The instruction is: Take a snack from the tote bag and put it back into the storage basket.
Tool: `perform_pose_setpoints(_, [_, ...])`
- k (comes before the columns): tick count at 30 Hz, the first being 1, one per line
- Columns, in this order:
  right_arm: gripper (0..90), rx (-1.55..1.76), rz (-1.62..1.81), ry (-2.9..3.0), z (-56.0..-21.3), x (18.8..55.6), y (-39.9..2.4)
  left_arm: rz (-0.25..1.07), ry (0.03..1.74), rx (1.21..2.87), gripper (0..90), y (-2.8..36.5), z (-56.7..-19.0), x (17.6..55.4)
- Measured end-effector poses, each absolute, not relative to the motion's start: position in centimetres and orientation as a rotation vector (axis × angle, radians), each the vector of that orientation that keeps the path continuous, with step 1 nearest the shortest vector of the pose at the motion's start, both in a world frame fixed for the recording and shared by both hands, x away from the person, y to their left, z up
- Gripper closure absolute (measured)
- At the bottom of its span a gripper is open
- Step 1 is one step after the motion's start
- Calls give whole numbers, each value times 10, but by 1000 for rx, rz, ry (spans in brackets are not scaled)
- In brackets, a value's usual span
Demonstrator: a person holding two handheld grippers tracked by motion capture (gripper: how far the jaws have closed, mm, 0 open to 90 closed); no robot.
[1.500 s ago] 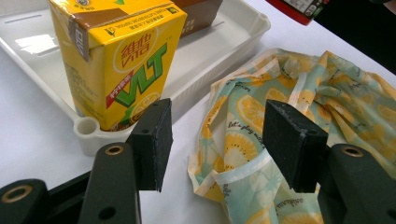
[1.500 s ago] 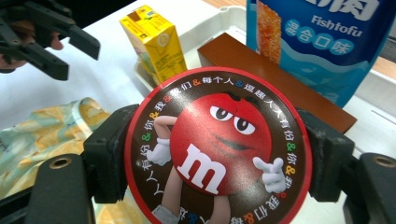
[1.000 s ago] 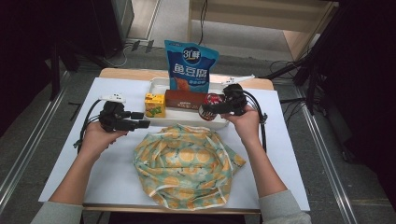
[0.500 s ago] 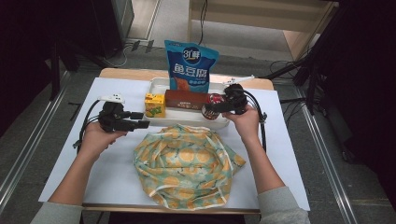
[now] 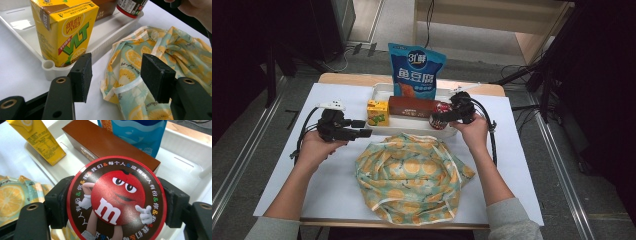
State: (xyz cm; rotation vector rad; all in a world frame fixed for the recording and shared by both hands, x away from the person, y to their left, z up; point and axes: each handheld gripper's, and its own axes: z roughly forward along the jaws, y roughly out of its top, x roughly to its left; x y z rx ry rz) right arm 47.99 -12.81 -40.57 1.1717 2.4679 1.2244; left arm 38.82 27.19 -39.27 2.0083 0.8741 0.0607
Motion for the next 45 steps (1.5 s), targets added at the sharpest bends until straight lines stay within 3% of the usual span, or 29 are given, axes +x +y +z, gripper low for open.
perform_pose_setpoints(45, [213, 1204, 1152, 2497, -441, 484, -119, 58, 870, 2012, 430, 271, -393, 388])
